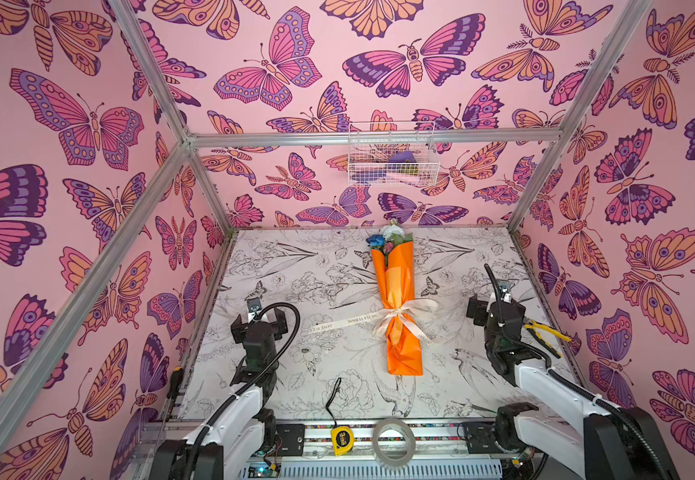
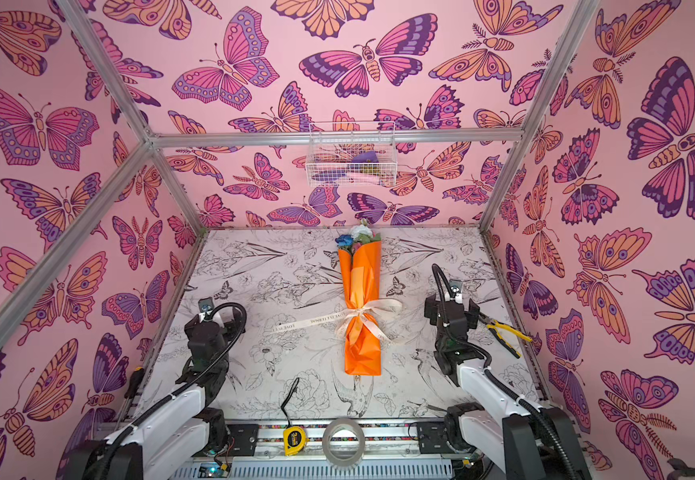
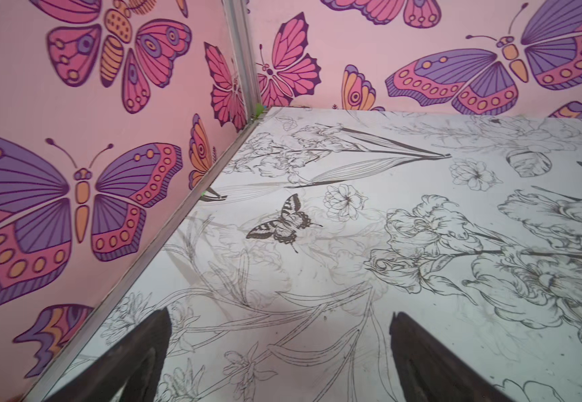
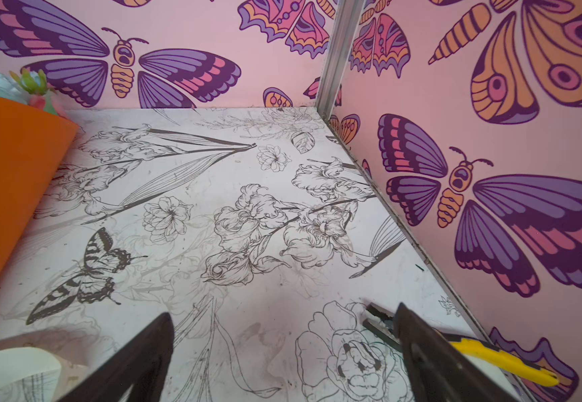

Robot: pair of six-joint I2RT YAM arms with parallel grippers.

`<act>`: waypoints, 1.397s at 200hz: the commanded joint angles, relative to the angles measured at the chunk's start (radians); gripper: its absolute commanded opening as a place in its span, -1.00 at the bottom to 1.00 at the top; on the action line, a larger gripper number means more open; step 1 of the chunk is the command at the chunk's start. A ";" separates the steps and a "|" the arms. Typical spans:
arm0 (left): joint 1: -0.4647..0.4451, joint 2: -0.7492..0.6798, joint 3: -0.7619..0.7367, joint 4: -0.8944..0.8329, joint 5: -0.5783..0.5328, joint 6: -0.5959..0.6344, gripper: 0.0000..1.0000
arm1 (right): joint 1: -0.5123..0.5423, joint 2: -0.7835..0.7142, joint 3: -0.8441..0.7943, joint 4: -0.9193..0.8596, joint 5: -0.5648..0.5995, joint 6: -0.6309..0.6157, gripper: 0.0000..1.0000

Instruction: Tie the bouquet of fake flowers

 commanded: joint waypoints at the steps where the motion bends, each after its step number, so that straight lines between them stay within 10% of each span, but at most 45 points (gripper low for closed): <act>1: 0.006 0.068 -0.019 0.194 0.082 0.041 0.99 | -0.017 0.029 -0.003 0.088 -0.043 -0.024 0.99; 118: 0.014 0.633 0.091 0.595 0.309 0.122 1.00 | -0.059 0.077 0.013 0.157 -0.113 -0.056 0.98; 166: 0.096 0.588 0.240 0.268 0.400 0.021 0.99 | -0.062 0.119 -0.005 0.203 -0.183 -0.033 0.98; 279: 0.104 0.599 0.216 0.335 0.370 0.009 0.99 | -0.183 0.403 0.051 0.380 -0.454 0.020 0.99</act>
